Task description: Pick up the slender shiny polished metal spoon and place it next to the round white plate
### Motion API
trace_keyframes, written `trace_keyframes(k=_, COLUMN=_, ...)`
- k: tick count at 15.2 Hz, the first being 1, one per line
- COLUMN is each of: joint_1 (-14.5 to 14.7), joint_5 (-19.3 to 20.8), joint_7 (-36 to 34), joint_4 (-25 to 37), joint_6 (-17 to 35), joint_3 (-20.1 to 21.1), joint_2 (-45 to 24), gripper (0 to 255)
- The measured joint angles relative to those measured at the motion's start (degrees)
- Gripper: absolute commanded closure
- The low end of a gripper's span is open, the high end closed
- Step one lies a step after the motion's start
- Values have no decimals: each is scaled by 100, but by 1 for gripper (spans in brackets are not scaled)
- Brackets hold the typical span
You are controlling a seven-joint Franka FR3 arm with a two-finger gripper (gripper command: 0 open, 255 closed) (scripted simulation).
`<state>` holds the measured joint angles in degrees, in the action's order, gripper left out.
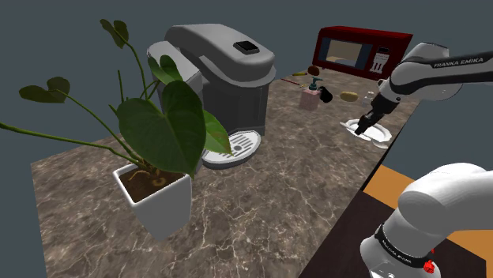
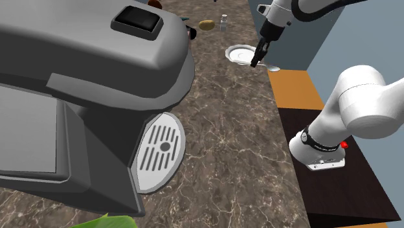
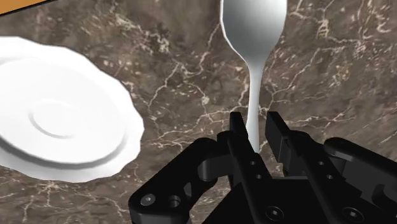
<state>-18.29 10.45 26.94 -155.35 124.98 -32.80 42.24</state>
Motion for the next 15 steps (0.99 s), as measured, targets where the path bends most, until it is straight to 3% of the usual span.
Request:
trace_keyframes(k=4, joint_1=-6, joint_5=69, joint_7=425, joint_4=248, joint_6=63, joint_3=-429, joint_2=-304, gripper=255)
trace_keyframes(k=15, joint_1=144, joint_5=90, joint_7=710, joint_4=-201, joint_6=1052, joint_3=-906, joint_2=-857, gripper=255)
